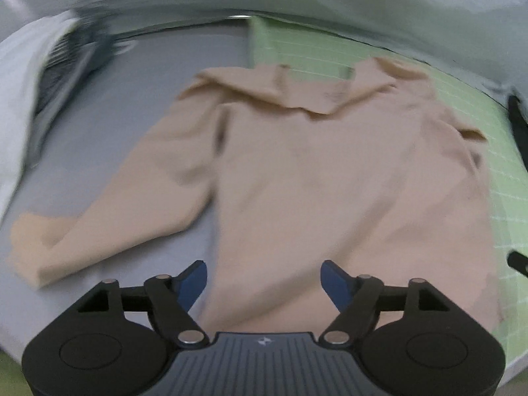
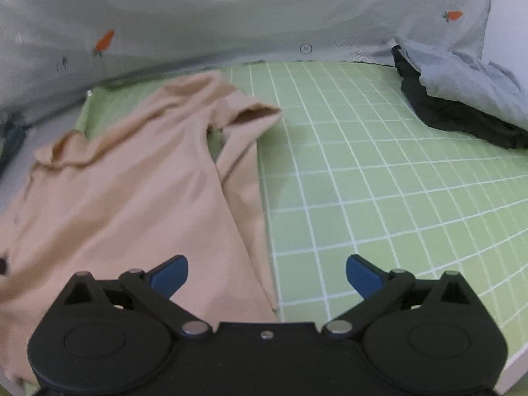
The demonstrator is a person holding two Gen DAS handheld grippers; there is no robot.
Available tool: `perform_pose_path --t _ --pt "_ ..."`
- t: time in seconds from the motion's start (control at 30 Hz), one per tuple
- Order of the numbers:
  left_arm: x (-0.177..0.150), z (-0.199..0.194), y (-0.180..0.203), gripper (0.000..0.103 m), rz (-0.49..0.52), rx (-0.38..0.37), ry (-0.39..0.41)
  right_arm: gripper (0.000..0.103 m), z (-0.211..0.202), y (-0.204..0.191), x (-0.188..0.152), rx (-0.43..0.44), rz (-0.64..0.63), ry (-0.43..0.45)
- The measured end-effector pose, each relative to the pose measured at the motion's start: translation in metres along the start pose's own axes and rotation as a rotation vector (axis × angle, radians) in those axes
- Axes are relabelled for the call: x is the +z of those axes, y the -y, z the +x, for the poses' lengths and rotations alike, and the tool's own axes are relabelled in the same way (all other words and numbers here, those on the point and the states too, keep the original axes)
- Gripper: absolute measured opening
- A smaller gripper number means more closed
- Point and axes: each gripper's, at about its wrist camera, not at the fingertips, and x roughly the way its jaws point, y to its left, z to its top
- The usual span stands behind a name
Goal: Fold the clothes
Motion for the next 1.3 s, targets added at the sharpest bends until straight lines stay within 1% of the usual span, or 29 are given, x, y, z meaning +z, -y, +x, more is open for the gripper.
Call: perform_pose_path --t 0.1,0.17,0.33,0.4,0.47,0.5,0.53,0.7,0.8,0.83,0.9,0.97,1.0,1.03,1.07,1.13,1.2,1.3 --pt "0.005 0.01 0.018 0.077 0.058 -0.017 -0.023 0.103 0.003 0.006 0.001 0.017 0.049 0.021" --pt "0.006 0.015 0.025 0.077 0.069 -0.013 -0.031 0.103 0.008 0.009 0.002 0.016 0.061 0.017" --pt "0.009 0.027 0.042 0.077 0.078 0.003 -0.047 0.103 0.03 0.016 0.012 -0.037 -0.016 -0.013" --pt "0.01 0.031 0.049 0.077 0.082 0.01 -0.054 0.094 0.041 0.02 0.02 -0.035 -0.035 -0.05" --pt "0.011 0.036 0.055 0.077 0.086 0.016 -0.06 0.067 0.051 0.024 0.028 -0.002 -0.033 -0.068" --pt "0.011 0.037 0.057 0.077 0.084 0.023 -0.067 0.062 0.056 0.025 0.03 0.023 -0.031 -0.075" --pt "0.01 0.038 0.058 0.077 0.077 0.032 -0.076 0.059 0.062 0.026 0.033 0.044 -0.033 -0.083" --pt "0.009 0.043 0.066 0.077 0.062 0.084 -0.114 0.058 0.077 0.025 0.043 0.16 -0.066 -0.078" --pt "0.008 0.049 0.073 0.079 0.068 0.114 -0.134 0.056 0.087 0.021 0.047 0.196 -0.113 -0.089" --pt "0.008 0.051 0.075 0.079 0.073 0.125 -0.139 0.053 0.089 0.021 0.049 0.207 -0.126 -0.085" --pt "0.007 0.053 0.08 0.079 0.086 0.146 -0.144 0.043 0.092 0.021 0.053 0.241 -0.137 -0.087" --pt "0.006 0.054 0.082 0.08 0.082 0.159 -0.143 0.007 0.096 0.024 0.058 0.295 -0.138 -0.101" --pt "0.005 0.053 0.08 0.08 0.064 0.158 -0.143 0.003 0.097 0.026 0.059 0.31 -0.144 -0.102" --pt "0.004 0.053 0.078 0.08 0.043 0.155 -0.145 0.003 0.096 0.027 0.06 0.316 -0.159 -0.095" --pt "0.004 0.053 0.076 0.081 0.022 0.153 -0.148 0.003 0.095 0.028 0.061 0.316 -0.173 -0.085" --pt "0.002 0.053 0.072 0.082 -0.008 0.15 -0.149 0.002 0.088 0.034 0.064 0.281 -0.198 -0.052" --pt "0.0 0.052 0.071 0.085 -0.025 0.153 -0.147 0.002 0.079 0.044 0.068 0.206 -0.218 -0.001" --pt "0.0 0.053 0.07 0.088 -0.053 0.158 -0.151 0.002 0.066 0.063 0.078 0.046 -0.264 0.094"
